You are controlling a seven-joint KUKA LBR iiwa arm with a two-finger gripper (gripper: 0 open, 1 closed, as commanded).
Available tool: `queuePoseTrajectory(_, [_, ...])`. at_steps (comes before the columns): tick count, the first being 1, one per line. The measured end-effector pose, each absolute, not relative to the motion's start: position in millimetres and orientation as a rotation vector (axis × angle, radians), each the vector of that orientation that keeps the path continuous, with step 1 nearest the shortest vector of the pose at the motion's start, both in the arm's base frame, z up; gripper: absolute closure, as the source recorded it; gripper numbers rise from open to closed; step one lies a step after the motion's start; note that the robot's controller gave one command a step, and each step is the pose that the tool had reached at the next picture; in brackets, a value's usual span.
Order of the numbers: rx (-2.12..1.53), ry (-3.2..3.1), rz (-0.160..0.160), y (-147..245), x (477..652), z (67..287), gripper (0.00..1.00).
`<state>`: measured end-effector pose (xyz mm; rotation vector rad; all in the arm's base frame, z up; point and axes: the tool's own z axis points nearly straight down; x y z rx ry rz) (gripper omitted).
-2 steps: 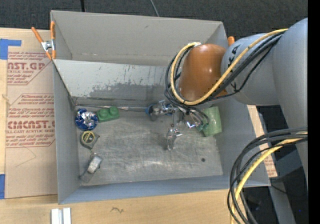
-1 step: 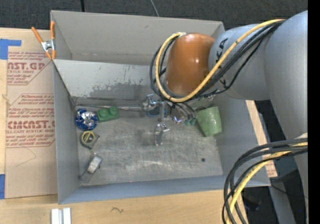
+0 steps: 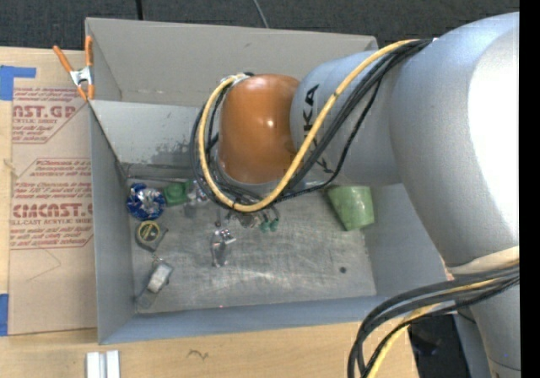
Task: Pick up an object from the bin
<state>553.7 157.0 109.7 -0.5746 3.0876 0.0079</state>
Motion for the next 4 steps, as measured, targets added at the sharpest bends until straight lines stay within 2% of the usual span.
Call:
queuePoseTrajectory(1, [-0.501,3.098,0.008,210,553.1,122,0.00])
queuePoseTrajectory(2, [-0.986,2.975,0.004,245,580.4,76,0.00])
queuePoseTrajectory(3, [-0.983,2.970,0.010,247,581.5,79,1.00])
queuePoseTrajectory(4, [-0.907,2.997,0.002,242,576.4,208,1.00])
